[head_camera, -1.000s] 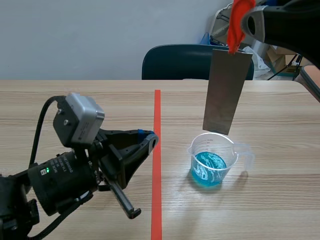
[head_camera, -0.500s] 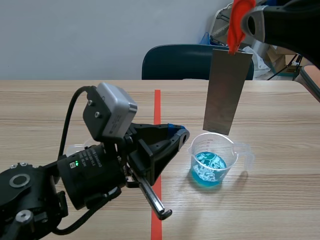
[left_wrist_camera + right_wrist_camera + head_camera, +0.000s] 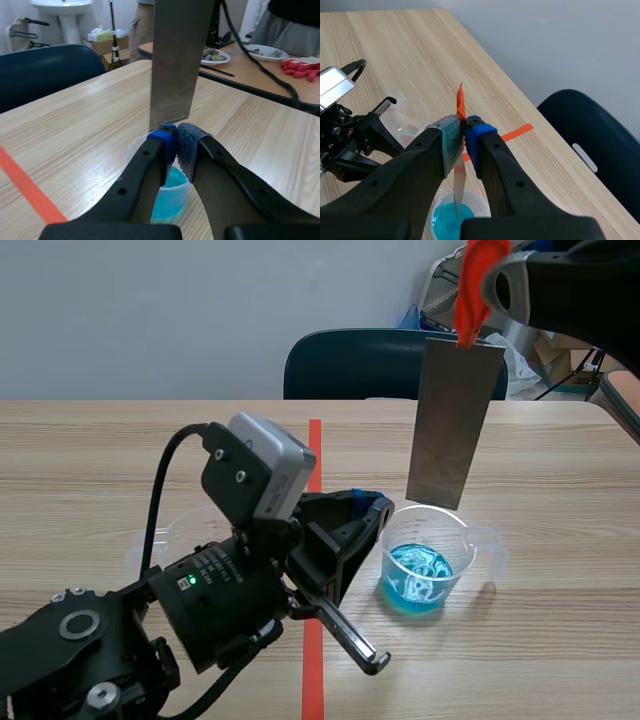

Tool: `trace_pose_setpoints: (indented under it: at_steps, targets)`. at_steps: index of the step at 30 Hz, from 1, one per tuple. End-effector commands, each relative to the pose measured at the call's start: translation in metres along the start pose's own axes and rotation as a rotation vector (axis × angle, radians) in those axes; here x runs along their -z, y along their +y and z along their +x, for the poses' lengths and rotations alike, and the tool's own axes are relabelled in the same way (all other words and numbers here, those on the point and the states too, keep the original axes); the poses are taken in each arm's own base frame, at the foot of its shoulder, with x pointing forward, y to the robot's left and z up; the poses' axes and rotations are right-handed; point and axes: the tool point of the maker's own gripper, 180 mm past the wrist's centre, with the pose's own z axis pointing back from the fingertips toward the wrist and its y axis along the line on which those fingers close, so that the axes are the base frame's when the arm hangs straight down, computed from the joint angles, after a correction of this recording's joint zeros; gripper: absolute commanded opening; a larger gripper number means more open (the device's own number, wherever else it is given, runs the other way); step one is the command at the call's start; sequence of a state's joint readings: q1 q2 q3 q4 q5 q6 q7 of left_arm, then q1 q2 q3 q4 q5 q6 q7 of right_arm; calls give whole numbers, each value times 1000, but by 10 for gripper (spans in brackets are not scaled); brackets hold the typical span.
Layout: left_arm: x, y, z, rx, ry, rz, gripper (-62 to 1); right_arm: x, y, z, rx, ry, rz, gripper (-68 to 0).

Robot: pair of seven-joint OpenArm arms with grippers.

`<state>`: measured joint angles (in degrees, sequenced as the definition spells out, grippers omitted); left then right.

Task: Do the redox reaction experiment

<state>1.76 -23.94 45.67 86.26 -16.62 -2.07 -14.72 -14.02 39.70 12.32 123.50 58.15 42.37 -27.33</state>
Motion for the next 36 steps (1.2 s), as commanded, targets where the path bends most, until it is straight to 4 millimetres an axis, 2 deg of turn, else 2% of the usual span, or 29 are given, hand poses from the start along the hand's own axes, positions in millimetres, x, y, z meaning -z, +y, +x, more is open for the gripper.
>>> trace_pose_setpoints:
  at_steps: [1,7,25,32,36]
  targets:
    - [4,-4,11,-12,-37,-2,-582,-1,1,8,-23,-16,11,-669]
    - [10,-4,8,-47,-11,31,-582,-1,1,8,-23,-19,11,-669]
    - [21,-9,16,-105,-39,47,-582,-1,1,8,-23,-20,11,-669]
    - [20,-9,15,-102,-36,46,-582,-1,1,8,-23,-20,11,-669]
    - [11,-8,9,-43,-19,31,-581,-1,1,8,-23,-20,11,-669]
